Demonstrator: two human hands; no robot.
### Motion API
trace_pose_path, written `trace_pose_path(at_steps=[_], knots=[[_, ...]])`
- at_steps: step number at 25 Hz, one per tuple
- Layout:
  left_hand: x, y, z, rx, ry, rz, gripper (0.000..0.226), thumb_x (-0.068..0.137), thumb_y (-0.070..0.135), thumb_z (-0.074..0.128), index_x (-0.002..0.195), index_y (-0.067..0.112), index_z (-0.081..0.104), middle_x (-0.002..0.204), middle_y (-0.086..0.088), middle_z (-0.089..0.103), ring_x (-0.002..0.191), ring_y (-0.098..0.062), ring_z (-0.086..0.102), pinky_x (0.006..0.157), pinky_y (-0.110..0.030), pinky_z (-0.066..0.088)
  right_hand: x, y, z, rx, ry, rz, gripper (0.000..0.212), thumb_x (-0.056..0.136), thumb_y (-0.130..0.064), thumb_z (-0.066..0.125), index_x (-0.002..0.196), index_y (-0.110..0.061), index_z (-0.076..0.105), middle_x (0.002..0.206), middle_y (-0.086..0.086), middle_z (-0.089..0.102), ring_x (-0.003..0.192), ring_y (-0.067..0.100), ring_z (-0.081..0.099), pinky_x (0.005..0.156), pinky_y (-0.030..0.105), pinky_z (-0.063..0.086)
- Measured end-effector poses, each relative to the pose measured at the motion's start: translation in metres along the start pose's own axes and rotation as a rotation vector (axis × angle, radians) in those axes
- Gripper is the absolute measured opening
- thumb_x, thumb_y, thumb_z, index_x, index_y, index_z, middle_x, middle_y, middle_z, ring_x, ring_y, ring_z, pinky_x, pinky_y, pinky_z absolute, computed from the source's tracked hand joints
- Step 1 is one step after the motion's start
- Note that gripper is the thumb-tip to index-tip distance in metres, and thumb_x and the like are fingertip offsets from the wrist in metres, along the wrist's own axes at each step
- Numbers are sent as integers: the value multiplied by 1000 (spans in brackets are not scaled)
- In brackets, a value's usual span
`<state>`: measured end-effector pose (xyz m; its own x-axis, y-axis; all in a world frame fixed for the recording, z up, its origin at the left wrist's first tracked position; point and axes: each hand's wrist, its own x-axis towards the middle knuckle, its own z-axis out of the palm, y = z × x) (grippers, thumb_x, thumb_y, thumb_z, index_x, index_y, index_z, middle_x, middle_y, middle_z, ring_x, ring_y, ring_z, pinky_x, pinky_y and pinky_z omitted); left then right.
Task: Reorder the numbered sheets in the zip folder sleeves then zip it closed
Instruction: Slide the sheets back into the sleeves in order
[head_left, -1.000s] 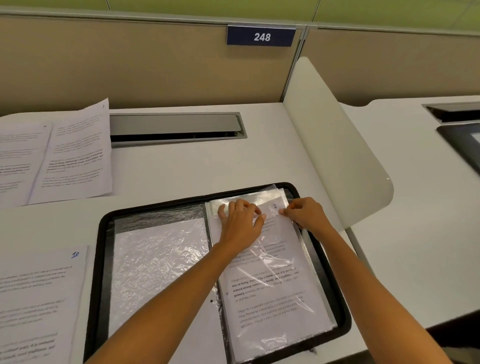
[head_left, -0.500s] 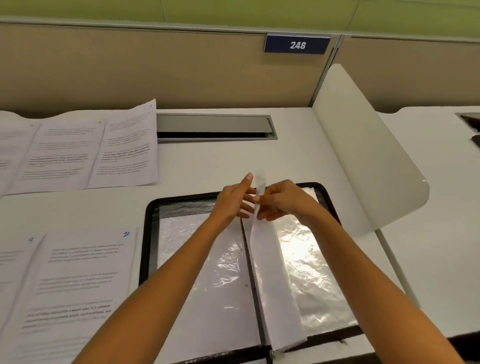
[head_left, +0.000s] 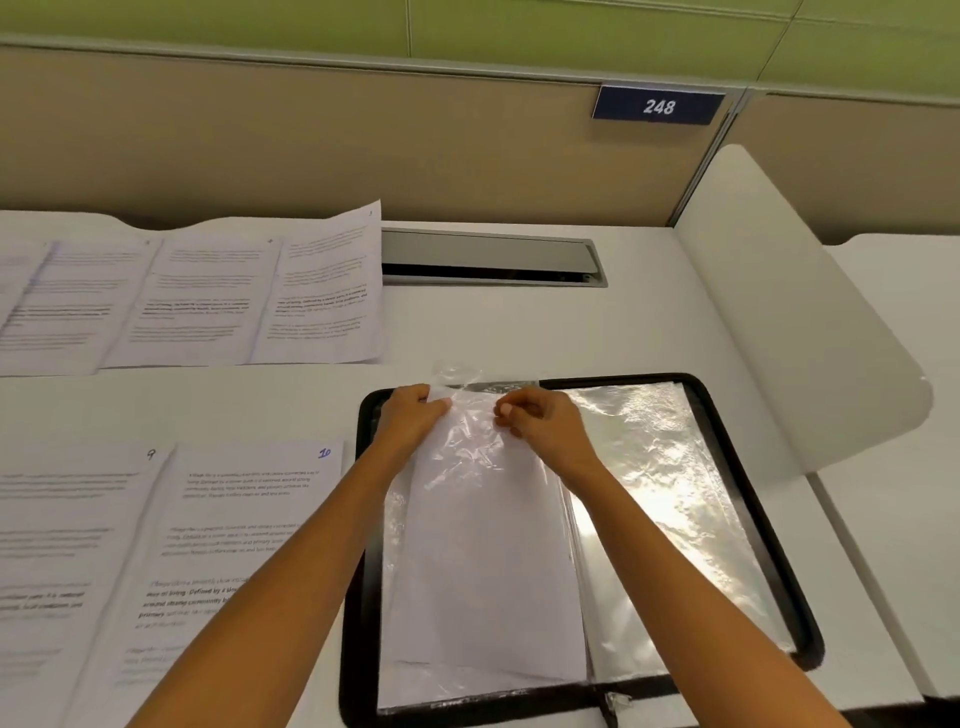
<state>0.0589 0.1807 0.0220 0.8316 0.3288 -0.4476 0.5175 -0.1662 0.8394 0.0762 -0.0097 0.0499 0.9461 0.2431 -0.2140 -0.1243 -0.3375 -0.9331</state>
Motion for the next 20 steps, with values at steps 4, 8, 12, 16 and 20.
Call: trace_pose_path(at_steps=[4,8,12,16,20], knots=[[5,-22,-13,226,62,1,14,85,23,64,84,9,65,82,-11,67,76,-28,64,73,-40,54,-12,41,-15,-380,177,-13,27,94,-7,53,116,-12,67,114,6,70,98,18,66,89,22,49],[-1,-34,-21,406,91,39,13,89,21,58,94,11,64,81,-1,61,74,-20,56,63,-29,42,-26,73,7,-638,45,-84,42,99,-17,46,141,-11,47,151,7,41,138,25,39,116,34,28],[-10,-35,-26,518,134,59,26,89,18,54,114,21,56,95,-2,59,80,-22,54,68,-29,41,-41,87,46,-962,-5,-119,77,92,-56,3,155,-14,13,162,5,-2,150,20,-6,120,37,-5],[-17,-32,-19,691,290,205,54,86,10,55,137,14,37,116,-10,55,98,-27,53,74,-39,46,-54,90,75,-1008,38,-140,68,99,-57,6,151,-16,-6,158,2,-18,147,19,-20,118,41,-13],[-17,-32,-1,861,333,391,62,88,21,59,146,15,35,138,-11,46,127,-29,39,101,-43,35,-61,85,100,-911,-63,-240,65,101,-54,14,154,-18,5,161,1,-9,148,15,-16,119,39,-9]])
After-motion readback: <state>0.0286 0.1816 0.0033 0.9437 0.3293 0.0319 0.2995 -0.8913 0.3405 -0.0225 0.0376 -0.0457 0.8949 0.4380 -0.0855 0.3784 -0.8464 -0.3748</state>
